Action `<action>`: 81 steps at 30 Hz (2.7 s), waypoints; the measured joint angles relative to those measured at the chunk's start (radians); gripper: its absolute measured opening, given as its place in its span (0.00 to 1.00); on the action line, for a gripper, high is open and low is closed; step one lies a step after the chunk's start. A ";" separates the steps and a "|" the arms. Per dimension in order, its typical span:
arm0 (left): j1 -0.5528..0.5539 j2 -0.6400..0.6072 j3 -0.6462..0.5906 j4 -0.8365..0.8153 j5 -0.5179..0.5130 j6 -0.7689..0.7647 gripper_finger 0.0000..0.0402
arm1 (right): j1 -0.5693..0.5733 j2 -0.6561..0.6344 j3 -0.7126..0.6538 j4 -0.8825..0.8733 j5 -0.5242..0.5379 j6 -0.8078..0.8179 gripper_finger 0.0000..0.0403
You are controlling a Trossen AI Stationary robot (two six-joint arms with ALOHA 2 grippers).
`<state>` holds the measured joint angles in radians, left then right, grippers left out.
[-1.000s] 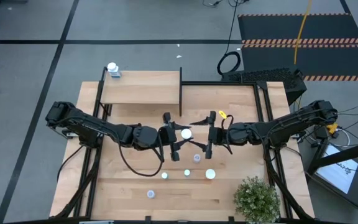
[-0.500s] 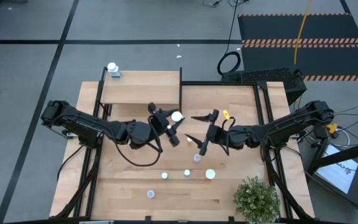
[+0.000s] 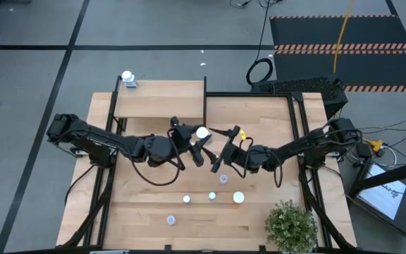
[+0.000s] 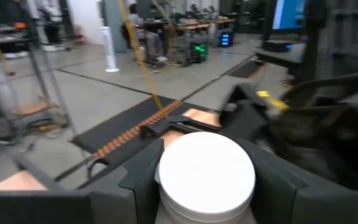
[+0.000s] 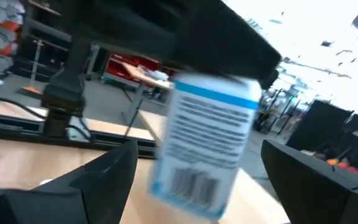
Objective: Pick and place medicine bottles onto shelf by color
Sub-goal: Put the white pill bottle on the shelf aligned with the other white pill bottle
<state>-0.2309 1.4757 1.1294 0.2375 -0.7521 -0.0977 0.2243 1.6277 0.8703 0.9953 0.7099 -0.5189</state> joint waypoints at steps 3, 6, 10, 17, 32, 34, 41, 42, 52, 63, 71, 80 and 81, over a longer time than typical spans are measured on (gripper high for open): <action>-0.012 0.000 0.000 0.000 0.020 -0.010 0.49 | -0.002 0.024 0.000 0.065 -0.002 -0.047 0.84; -0.023 0.000 0.000 0.003 0.019 -0.015 0.46 | -0.002 0.029 0.000 0.081 -0.005 -0.070 0.81; -0.031 0.000 0.000 0.004 0.016 -0.048 0.46 | -0.002 0.030 0.000 0.079 -0.010 -0.077 0.71; -0.038 0.000 0.000 0.008 0.022 -0.059 0.52 | -0.002 0.030 0.000 0.051 -0.005 -0.078 0.48; -0.083 -0.047 0.000 0.013 0.019 0.091 0.53 | -0.002 0.030 0.000 -0.007 -0.020 -0.021 0.41; -0.110 -0.086 0.000 -0.012 0.018 0.122 0.53 | -0.008 0.030 0.000 -0.048 -0.089 0.049 0.40; -0.209 -0.206 0.002 -0.157 0.017 0.206 0.53 | -0.051 0.017 -0.001 -0.136 -0.362 0.410 0.39; -0.221 -0.215 0.002 -0.183 0.016 0.230 0.53 | -0.062 0.013 0.005 -0.146 -0.427 0.488 0.39; -0.326 -0.241 0.002 -0.336 0.019 0.348 0.53 | -0.163 0.000 0.092 -0.454 -1.052 0.895 0.41; -0.342 -0.224 0.001 -0.573 0.089 0.237 0.59 | -0.191 0.001 0.092 -0.571 -1.155 0.893 0.41; -0.318 -0.129 0.001 -0.582 0.240 0.164 0.85 | -0.191 0.001 0.092 -0.590 -1.162 0.890 0.41; -0.273 -0.067 0.000 -0.532 0.181 0.344 0.91 | -0.191 0.001 0.092 -0.650 -1.215 0.870 0.41; -0.263 -0.067 0.000 -0.525 0.180 0.349 0.91 | -0.191 0.001 0.092 -0.655 -1.223 0.863 0.41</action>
<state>-0.4939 1.4090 1.1297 -0.2878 -0.5718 0.2510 0.0334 1.6287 0.9627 0.3407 -0.5131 0.3440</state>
